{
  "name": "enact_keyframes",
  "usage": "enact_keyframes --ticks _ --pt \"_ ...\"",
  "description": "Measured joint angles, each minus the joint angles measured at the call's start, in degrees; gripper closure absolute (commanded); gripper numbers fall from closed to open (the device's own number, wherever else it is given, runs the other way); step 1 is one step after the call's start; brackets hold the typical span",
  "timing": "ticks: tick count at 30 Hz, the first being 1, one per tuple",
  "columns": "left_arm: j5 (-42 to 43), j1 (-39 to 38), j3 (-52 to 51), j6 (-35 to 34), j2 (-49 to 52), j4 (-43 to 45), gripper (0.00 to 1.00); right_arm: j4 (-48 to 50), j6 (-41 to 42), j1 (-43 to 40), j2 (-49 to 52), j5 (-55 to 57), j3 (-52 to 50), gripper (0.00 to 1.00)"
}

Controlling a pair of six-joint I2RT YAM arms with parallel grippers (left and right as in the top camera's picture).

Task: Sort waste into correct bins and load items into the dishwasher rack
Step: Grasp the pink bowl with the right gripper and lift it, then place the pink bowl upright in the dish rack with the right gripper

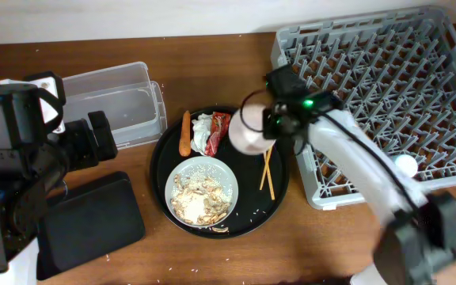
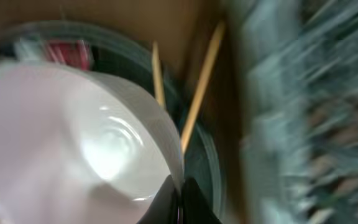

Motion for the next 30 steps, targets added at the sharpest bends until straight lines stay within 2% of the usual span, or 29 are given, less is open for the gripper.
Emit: enact_keyframes --ticks 3,5,6,12,15,19,30 --pt "0.00 0.00 0.00 0.00 0.00 0.00 0.01 0.11 -0.02 0.00 -11.32 18.67 1.36 0.96" --pt "0.00 0.00 0.00 0.00 0.00 -0.02 0.01 0.15 -0.04 -0.04 -13.49 33.75 1.81 0.96" --pt "0.00 0.00 0.00 0.00 0.00 -0.02 0.01 0.15 0.00 -0.22 -13.27 37.27 1.81 0.96" --pt "0.00 0.00 0.00 0.00 0.00 0.02 0.01 1.29 -0.22 -9.18 2.71 60.63 1.75 0.96" --pt "0.00 0.00 0.00 0.00 0.00 0.00 0.01 1.40 -0.24 -14.60 8.79 62.60 1.64 0.96" --pt "0.00 0.00 0.00 0.00 0.00 0.00 0.01 2.27 -0.26 -17.77 10.91 62.18 1.64 0.96" --pt "0.00 0.00 0.00 0.00 0.00 -0.02 0.01 1.86 -2.29 -16.83 15.65 60.67 1.66 0.96"
